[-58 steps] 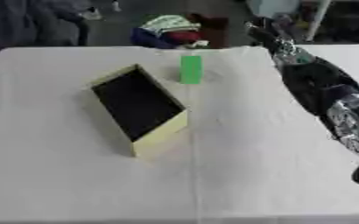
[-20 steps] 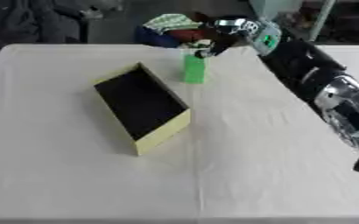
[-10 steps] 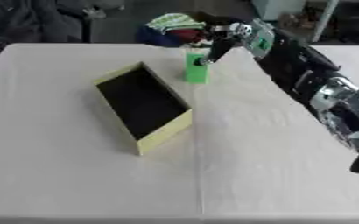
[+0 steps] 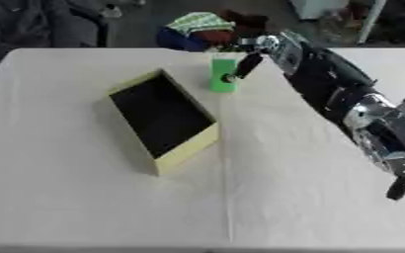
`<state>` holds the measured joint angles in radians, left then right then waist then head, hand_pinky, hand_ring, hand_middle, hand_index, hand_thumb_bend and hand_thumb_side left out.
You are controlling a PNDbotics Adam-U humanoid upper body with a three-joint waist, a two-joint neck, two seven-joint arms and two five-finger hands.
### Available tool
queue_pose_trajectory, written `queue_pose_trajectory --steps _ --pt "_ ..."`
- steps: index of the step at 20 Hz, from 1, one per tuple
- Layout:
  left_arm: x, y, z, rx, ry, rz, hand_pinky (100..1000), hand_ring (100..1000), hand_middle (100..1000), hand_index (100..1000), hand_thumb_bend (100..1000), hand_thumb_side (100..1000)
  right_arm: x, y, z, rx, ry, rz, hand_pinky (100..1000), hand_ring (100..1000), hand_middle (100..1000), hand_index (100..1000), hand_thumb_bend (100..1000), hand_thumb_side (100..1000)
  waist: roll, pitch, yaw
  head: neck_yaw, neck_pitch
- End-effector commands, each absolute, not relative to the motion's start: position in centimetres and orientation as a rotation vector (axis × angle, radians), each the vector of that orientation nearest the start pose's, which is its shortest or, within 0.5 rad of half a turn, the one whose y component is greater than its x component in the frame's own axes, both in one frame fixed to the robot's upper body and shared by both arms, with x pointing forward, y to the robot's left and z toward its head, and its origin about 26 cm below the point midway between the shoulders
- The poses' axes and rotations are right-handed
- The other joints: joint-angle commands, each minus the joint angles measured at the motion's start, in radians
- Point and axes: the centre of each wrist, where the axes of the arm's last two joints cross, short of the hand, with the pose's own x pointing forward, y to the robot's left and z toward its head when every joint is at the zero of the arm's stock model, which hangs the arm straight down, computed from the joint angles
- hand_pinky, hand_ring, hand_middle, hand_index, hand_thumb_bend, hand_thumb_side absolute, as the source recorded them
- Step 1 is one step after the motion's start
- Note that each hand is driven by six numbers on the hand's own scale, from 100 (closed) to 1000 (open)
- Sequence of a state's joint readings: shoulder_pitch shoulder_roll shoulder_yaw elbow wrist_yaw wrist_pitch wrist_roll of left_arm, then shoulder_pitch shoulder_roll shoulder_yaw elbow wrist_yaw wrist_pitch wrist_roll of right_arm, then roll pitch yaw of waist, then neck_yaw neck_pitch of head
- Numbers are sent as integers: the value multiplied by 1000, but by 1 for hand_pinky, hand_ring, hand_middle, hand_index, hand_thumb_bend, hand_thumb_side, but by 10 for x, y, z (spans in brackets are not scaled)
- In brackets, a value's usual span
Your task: Pick up objects on the table and place them in the box.
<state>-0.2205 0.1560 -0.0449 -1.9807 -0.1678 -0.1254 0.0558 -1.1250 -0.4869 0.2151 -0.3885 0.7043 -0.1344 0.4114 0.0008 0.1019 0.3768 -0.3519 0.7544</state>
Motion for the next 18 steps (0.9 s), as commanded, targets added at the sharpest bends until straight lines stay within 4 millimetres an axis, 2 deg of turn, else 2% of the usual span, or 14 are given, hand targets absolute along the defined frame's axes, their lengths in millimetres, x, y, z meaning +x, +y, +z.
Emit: queue_pose_trajectory --steps 1,6,13,18 --pt "293 228 169 182 -2355 -292 647 657 732 802 706 536 504 -341 175 -744 -1110 1271 988 1000 1000 1000 395 303 6 -10 2 -4 -14" --pt "293 227 169 179 -2356 -292 646 656 731 802 706 537 504 -339 173 -800 -1107 1288 983 1000 1000 998 390 305 8 -4 4 -4 -17" --pt "293 226 170 175 -2359 -290 647 656 731 802 706 538 504 -337 164 -828 -1065 1334 979 1000 1000 963 393 305 10 4 7 -8 -19" --pt "293 226 170 173 -2359 -287 647 656 731 802 706 539 504 -335 161 -852 -1043 1365 976 1000 1000 915 362 317 11 6 7 -9 -22"
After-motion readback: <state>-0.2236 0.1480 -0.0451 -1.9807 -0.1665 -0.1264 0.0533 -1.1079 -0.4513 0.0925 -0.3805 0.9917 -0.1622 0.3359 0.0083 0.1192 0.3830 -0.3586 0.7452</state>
